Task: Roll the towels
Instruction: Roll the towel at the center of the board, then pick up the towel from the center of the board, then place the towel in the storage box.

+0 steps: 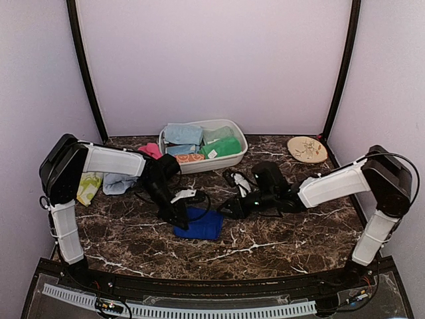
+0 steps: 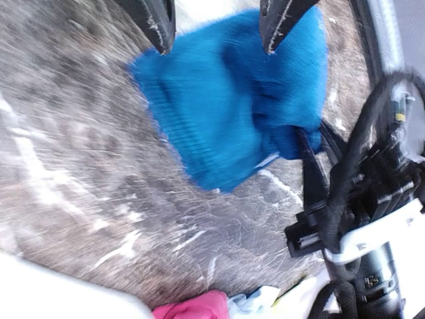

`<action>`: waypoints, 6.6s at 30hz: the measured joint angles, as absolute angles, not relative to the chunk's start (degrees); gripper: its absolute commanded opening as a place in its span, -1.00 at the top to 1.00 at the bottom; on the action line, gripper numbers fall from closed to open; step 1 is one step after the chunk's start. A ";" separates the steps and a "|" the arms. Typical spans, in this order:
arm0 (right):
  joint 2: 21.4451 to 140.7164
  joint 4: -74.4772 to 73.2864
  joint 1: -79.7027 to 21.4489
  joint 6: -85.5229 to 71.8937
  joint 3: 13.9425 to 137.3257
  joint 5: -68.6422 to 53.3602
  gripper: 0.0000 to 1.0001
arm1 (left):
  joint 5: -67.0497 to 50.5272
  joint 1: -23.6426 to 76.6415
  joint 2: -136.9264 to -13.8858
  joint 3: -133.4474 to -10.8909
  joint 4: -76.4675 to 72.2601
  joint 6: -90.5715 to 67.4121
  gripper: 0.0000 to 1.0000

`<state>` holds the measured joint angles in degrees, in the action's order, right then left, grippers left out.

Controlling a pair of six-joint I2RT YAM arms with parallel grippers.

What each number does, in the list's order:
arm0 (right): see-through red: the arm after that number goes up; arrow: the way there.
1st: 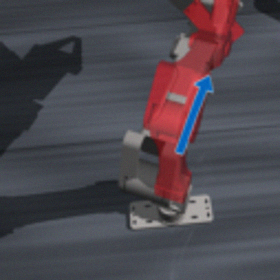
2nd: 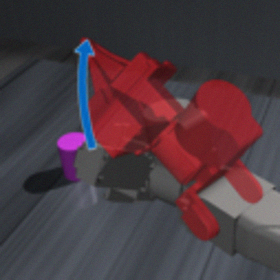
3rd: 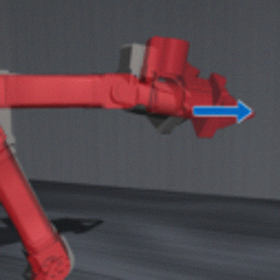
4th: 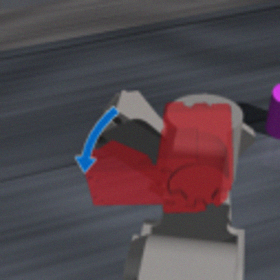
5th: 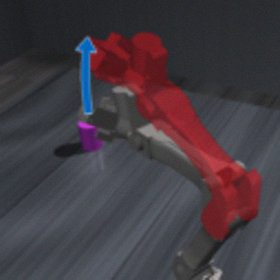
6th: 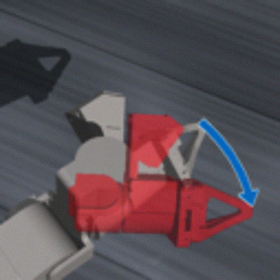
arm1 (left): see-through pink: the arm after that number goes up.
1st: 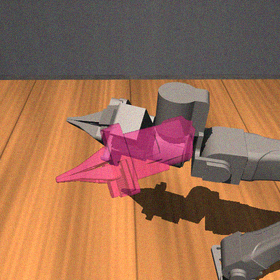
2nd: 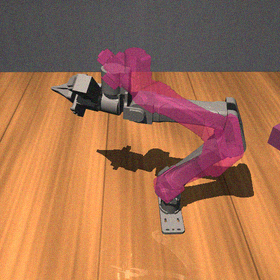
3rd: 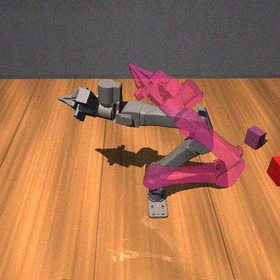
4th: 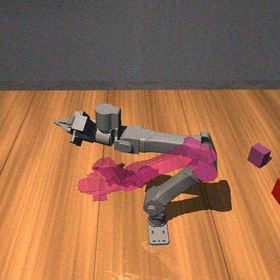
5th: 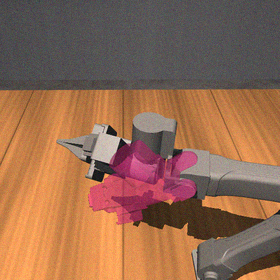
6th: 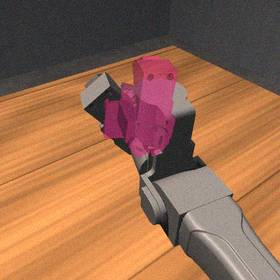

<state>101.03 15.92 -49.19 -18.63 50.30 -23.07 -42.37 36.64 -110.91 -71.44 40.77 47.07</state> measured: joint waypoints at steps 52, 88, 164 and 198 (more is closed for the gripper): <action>110.39 21.85 -75.02 36.01 53.49 12.34 0.18 | -47.51 37.89 -121.30 -81.62 60.27 41.63 0.00; 118.10 7.73 -51.68 -4.86 66.70 -40.77 0.72 | -26.11 45.36 -88.03 -55.90 25.63 48.38 -0.70; 86.56 11.09 -38.87 -3.07 46.04 -2.96 -1.00 | 1.50 24.21 -133.45 -114.19 26.65 57.43 1.00; 91.29 11.29 -38.57 -5.58 46.41 -6.02 -1.00 | 1.67 19.29 -130.58 -124.42 9.96 57.93 1.00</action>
